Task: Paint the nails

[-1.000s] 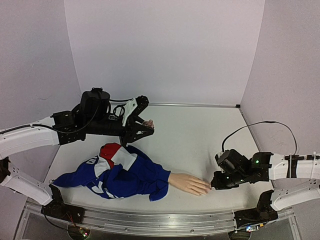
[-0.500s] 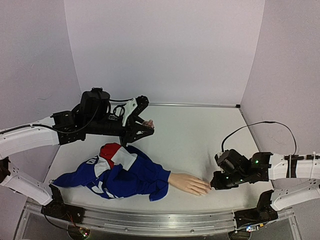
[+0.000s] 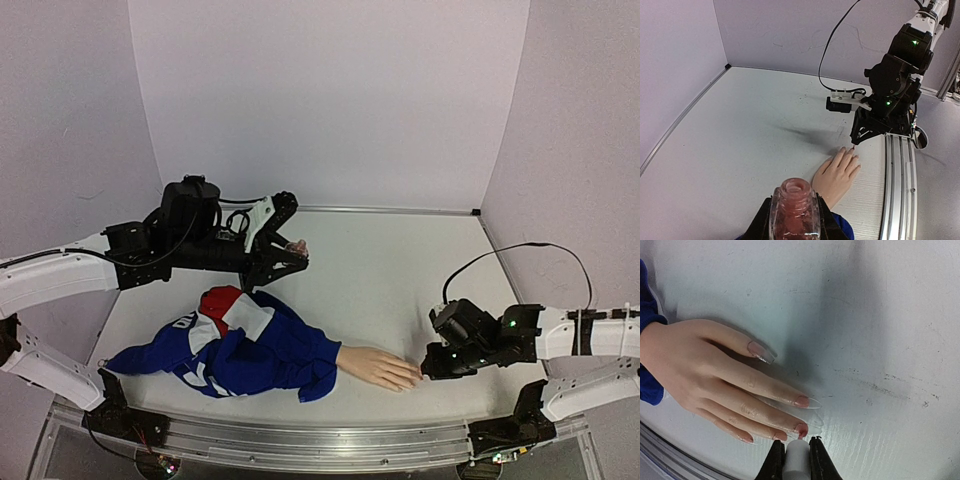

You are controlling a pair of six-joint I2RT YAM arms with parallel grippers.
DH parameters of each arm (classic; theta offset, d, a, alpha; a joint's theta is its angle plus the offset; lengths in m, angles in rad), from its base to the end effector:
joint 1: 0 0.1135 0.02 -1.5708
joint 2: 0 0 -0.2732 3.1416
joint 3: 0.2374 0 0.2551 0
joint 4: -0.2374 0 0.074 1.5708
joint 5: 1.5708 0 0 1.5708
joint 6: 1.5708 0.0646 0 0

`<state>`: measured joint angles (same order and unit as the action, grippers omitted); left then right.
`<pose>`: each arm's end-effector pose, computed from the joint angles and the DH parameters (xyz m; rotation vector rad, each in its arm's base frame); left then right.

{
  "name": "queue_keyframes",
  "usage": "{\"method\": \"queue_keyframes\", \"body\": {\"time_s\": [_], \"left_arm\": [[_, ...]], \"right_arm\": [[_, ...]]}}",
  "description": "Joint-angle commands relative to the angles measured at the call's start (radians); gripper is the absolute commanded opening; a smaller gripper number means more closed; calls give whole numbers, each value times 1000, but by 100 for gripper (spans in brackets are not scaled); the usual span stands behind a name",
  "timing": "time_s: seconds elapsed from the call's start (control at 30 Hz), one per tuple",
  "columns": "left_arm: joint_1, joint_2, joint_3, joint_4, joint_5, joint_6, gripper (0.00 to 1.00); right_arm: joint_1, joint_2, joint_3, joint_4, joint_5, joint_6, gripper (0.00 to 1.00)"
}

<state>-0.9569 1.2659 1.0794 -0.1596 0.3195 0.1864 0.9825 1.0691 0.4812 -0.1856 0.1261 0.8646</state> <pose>0.1678 -0.2733 0.3412 1.2556 1.5390 -0.8157 0.1327 0.1843 0.1690 -0.0798 2.4658 0.7348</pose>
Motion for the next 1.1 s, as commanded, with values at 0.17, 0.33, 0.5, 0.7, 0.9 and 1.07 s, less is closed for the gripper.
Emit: {"method": "queue_keyframes", "body": {"time_s": [0.17, 0.33, 0.5, 0.7, 0.9, 1.07], "left_arm": [[-6, -2, 43, 29, 18, 13, 0], [-5, -1, 44, 29, 20, 13, 0], [-5, -2, 44, 29, 19, 12, 0], [-5, -3, 41, 29, 18, 12, 0], [-5, -3, 40, 28, 18, 13, 0], [-6, -5, 42, 28, 21, 13, 0]], "right_arm": [[5, 29, 13, -30, 36, 11, 0], [5, 31, 14, -35, 49, 17, 0], [5, 32, 12, -37, 59, 22, 0], [5, 35, 7, -44, 66, 32, 0], [5, 38, 9, -51, 72, 36, 0], [4, 50, 8, -52, 56, 29, 0]]}}
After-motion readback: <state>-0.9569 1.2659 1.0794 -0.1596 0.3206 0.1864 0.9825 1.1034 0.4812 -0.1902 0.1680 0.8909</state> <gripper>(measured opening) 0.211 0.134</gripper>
